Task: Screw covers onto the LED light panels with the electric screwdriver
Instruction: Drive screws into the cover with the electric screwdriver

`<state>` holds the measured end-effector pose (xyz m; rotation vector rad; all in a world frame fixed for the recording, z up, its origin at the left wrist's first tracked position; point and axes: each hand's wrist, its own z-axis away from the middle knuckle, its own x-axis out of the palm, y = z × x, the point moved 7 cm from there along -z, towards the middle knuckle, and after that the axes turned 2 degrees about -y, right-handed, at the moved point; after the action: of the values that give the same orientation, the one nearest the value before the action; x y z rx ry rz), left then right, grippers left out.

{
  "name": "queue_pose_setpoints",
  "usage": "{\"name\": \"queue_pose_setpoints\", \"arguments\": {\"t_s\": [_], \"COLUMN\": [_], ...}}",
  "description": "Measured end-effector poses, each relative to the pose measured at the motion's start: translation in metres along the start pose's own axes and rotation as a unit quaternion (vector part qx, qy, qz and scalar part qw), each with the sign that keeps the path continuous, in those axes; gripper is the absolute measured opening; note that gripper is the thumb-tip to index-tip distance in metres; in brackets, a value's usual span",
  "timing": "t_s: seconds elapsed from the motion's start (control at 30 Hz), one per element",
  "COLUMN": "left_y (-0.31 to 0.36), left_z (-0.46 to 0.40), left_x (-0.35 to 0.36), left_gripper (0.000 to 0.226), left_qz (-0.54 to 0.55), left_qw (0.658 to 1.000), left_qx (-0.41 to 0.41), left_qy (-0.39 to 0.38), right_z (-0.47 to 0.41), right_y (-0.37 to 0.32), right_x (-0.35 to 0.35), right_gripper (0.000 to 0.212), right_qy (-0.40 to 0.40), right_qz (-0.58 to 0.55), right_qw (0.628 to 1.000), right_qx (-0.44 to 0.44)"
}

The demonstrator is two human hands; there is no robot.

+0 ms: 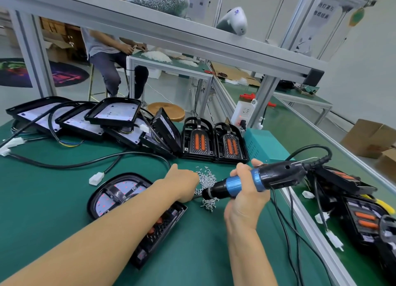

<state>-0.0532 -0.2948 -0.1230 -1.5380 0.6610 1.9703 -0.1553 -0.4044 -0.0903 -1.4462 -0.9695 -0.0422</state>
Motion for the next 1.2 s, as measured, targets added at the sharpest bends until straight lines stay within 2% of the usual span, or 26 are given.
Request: {"name": "queue_pose_setpoints", "arguments": {"t_s": [0.1, 0.2, 0.4, 0.6, 0.73, 0.8, 1.07, 1.2], "left_y": [-0.001, -0.013, -0.040, -0.067, -0.063, -0.060, -0.061, -0.061], "left_z": [0.006, 0.018, 0.044, 0.091, 0.113, 0.117, 0.123, 0.121], "left_x": [-0.010, -0.028, -0.046, -0.047, -0.035, -0.035, -0.039, -0.039], "left_gripper": [0.021, 0.022, 0.017, 0.015, 0.038, 0.041, 0.013, 0.007], "left_qz": [0.064, 0.136, 0.177, 0.307, 0.300, 0.302, 0.353, 0.353], "left_qw": [0.998, 0.990, 0.977, 0.931, 0.941, 0.939, 0.902, 0.901], "left_qx": [0.015, 0.015, -0.004, -0.017, 0.005, 0.007, 0.010, 0.004], "left_qy": [0.001, 0.040, 0.117, 0.196, 0.159, 0.167, 0.248, 0.252], "right_z": [-0.001, -0.003, 0.006, 0.023, 0.030, 0.034, 0.040, 0.040], "right_y": [-0.010, -0.023, -0.044, -0.049, -0.050, -0.048, -0.050, -0.050], "right_x": [-0.001, 0.002, 0.024, 0.047, 0.058, 0.062, 0.067, 0.066], "right_gripper": [0.032, 0.033, 0.027, 0.026, 0.027, 0.029, 0.029, 0.029], "right_qy": [0.003, -0.005, -0.057, -0.101, -0.111, -0.111, -0.122, -0.122], "right_qz": [-0.013, -0.047, -0.089, -0.145, -0.144, -0.144, -0.150, -0.161], "right_qw": [1.000, 0.999, 0.994, 0.984, 0.983, 0.983, 0.980, 0.978], "right_qx": [-0.007, -0.015, -0.026, 0.012, 0.015, 0.023, 0.034, 0.043]}}
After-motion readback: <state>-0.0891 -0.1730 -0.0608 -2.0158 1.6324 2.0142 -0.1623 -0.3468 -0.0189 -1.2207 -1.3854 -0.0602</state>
